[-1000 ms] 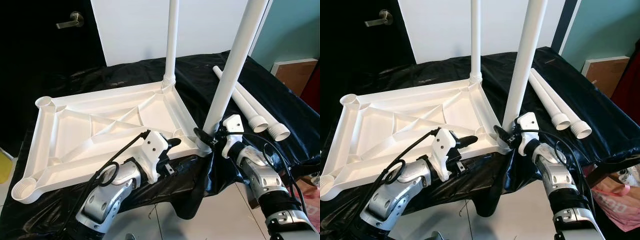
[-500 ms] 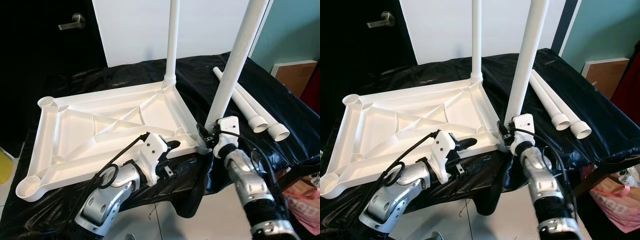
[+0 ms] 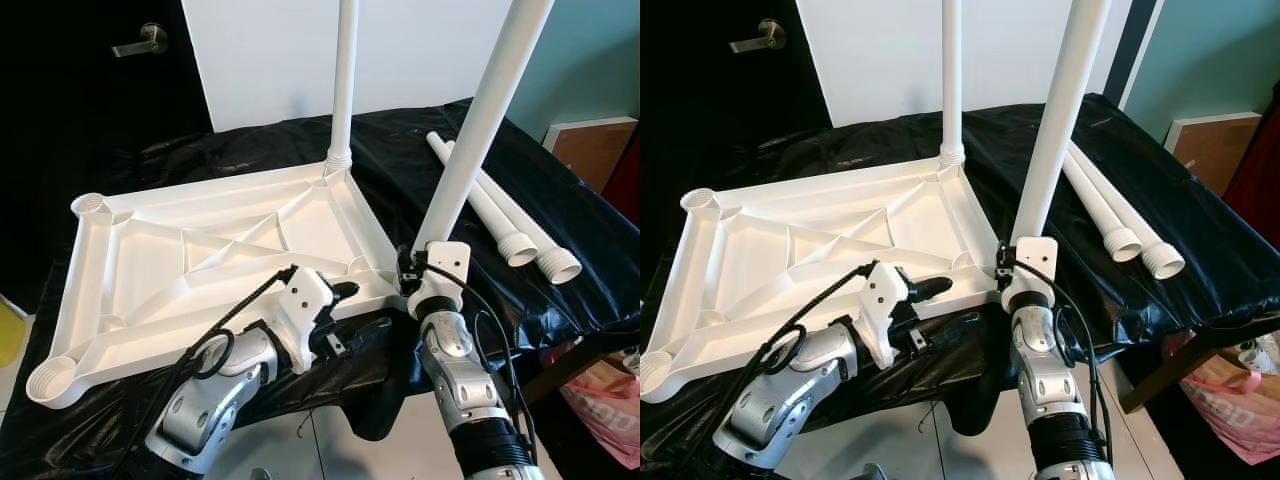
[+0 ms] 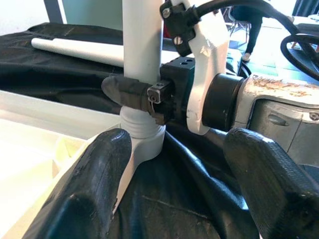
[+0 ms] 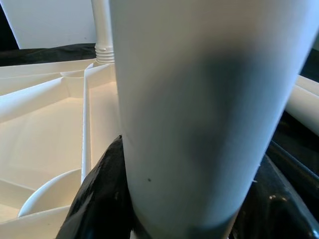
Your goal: Building children table
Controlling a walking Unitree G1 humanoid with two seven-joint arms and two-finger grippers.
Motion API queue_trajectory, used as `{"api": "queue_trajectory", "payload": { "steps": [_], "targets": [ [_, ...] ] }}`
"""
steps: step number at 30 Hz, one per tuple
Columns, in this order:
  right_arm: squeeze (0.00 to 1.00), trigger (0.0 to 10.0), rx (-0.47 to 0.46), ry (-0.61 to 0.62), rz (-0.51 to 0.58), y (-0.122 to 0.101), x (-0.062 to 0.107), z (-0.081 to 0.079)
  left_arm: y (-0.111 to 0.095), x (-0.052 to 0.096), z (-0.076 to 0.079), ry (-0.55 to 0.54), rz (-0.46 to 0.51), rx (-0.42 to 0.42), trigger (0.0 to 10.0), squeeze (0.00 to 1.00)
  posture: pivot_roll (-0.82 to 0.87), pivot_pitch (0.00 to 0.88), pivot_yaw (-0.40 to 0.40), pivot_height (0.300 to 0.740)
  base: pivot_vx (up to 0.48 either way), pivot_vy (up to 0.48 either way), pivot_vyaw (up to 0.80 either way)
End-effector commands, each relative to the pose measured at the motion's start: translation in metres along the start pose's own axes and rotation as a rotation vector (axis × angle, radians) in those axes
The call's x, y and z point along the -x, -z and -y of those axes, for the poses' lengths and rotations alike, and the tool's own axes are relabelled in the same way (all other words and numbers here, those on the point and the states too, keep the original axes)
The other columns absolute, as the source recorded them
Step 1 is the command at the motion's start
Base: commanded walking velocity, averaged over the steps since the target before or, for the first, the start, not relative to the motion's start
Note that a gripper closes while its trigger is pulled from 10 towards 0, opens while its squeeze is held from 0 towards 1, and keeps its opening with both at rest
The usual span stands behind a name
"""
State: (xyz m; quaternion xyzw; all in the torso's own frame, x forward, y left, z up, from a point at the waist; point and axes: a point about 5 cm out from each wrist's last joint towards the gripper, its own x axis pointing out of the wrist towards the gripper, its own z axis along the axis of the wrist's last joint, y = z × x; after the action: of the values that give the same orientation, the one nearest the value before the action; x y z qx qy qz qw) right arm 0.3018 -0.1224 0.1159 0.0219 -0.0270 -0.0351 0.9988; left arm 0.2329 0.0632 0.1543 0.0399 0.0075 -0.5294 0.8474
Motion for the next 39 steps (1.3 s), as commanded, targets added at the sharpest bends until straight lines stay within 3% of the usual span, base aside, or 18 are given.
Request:
{"api": "queue_trajectory", "payload": {
  "steps": [1,7,8,24,25,26,27,39],
  "targets": [
    [0.00,10.0,0.006,0.043,-0.086,0.017,0.007,0.007,0.000,0.001,0.000,0.010,-0.007,-0.001,10.0,0.00,0.01,0.018,-0.010,0.740,0.000,0.000,0.00],
    [0.00,10.0,0.012,0.016,-0.056,0.012,0.005,0.004,0.000,0.002,0.001,0.009,-0.008,0.000,10.0,0.00,0.01,0.018,-0.010,0.740,0.000,0.000,0.00],
    [1.00,10.0,-0.002,-0.012,-0.035,0.008,0.005,0.004,0.000,0.002,0.001,0.009,-0.008,0.001,10.0,0.00,0.01,0.019,-0.010,0.740,0.000,0.000,0.00],
    [1.00,10.0,-0.011,-0.268,0.038,-0.004,0.003,0.028,0.000,0.001,0.001,0.011,-0.008,0.001,10.0,0.00,0.00,0.018,-0.010,0.740,0.000,0.000,0.00],
    [0.80,10.0,-0.006,-0.302,0.039,-0.005,0.002,0.030,0.000,0.001,0.001,0.013,-0.008,0.001,10.0,0.00,-0.01,0.016,-0.008,0.740,0.000,0.000,0.00],
    [0.80,10.0,-0.006,-0.302,0.039,-0.005,0.002,0.030,0.000,0.001,0.001,0.013,-0.008,0.001,10.0,0.00,-0.01,0.016,-0.008,0.740,0.000,0.000,0.00],
    [0.00,10.0,0.021,-0.422,0.031,-0.007,-0.002,0.030,0.000,0.001,0.000,0.015,-0.011,0.000,10.0,0.00,-0.01,0.013,-0.007,0.740,0.000,0.000,0.00],
    [0.00,10.0,0.093,-0.633,0.027,-0.014,-0.019,0.025,-0.001,-0.001,-0.001,0.017,-0.008,-0.006,10.0,0.00,0.00,0.007,-0.012,0.740,0.000,0.000,0.00]
  ]
}}
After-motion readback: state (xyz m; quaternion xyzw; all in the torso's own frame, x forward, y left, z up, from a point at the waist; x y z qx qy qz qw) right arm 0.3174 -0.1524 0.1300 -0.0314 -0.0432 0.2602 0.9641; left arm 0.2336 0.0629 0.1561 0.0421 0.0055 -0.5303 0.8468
